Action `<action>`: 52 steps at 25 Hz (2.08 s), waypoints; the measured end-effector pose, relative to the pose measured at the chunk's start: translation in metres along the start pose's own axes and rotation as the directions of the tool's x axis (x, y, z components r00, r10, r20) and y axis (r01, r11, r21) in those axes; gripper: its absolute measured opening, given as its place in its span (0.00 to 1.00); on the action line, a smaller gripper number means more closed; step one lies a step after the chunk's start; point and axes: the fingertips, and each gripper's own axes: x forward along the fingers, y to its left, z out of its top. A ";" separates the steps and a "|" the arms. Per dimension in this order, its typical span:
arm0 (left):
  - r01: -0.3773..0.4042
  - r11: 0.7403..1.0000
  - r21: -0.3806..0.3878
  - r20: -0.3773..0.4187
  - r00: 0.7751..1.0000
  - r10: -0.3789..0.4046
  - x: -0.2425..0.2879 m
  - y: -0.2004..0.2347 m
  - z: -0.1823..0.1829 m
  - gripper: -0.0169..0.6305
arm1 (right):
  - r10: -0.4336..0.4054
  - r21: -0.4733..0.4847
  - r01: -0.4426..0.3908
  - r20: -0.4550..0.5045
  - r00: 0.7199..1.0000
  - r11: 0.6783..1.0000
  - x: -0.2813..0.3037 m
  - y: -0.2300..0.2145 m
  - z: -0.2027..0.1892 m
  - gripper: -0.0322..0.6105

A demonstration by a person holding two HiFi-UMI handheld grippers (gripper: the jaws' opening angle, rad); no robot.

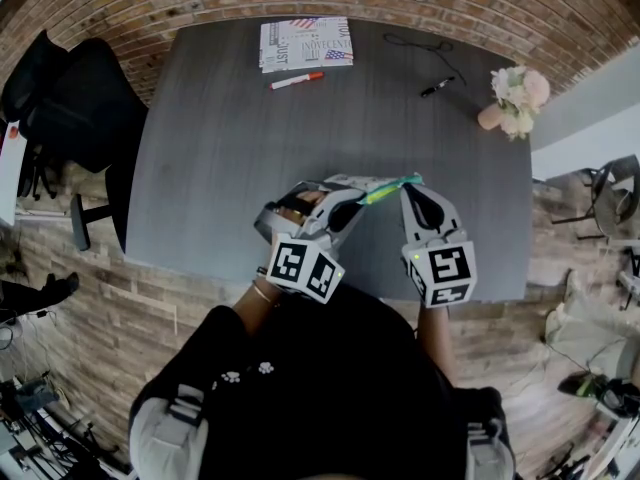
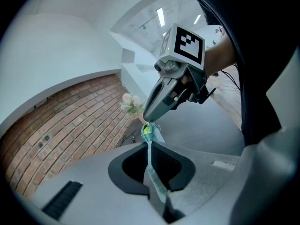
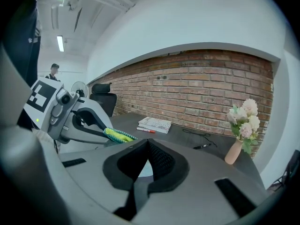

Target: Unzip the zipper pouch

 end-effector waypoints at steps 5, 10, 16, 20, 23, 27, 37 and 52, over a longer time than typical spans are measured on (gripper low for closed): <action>0.002 1.000 0.004 -0.002 1.000 -0.002 0.000 -0.001 0.001 0.04 | 0.003 -0.024 -0.002 0.013 1.000 1.000 0.001 -0.004 -0.003 0.05; 0.006 1.000 -0.013 0.004 1.000 -0.006 -0.001 -0.001 -0.001 0.04 | -0.013 -0.020 0.013 0.002 1.000 1.000 -0.001 -0.009 -0.005 0.05; 0.007 1.000 -0.012 0.010 1.000 -0.007 -0.001 -0.002 0.001 0.04 | -0.038 -0.003 0.038 -0.013 0.999 0.999 -0.004 -0.013 -0.005 0.05; 0.007 1.000 -0.014 0.015 1.000 -0.007 -0.001 -0.001 0.002 0.04 | -0.041 -0.016 0.041 0.007 0.999 0.999 -0.003 -0.019 -0.007 0.05; 0.010 1.000 -0.012 0.014 1.000 -0.010 -0.002 -0.002 0.002 0.04 | -0.039 -0.004 0.039 0.009 0.999 0.999 -0.004 -0.018 -0.004 0.05; 0.012 1.000 -0.015 0.015 1.000 -0.011 -0.002 -0.001 0.002 0.04 | -0.052 0.009 0.053 -0.028 0.998 0.999 -0.005 -0.020 -0.007 0.05; 0.014 1.000 -0.028 0.026 1.000 -0.013 -0.003 -0.001 0.002 0.04 | -0.083 -0.017 0.083 -0.015 0.996 0.996 -0.007 -0.034 -0.012 0.05; 0.005 0.998 -0.057 0.024 1.000 -0.004 -0.007 0.003 -0.002 0.04 | -0.141 0.000 0.142 -0.023 0.990 0.990 -0.015 -0.055 -0.019 0.05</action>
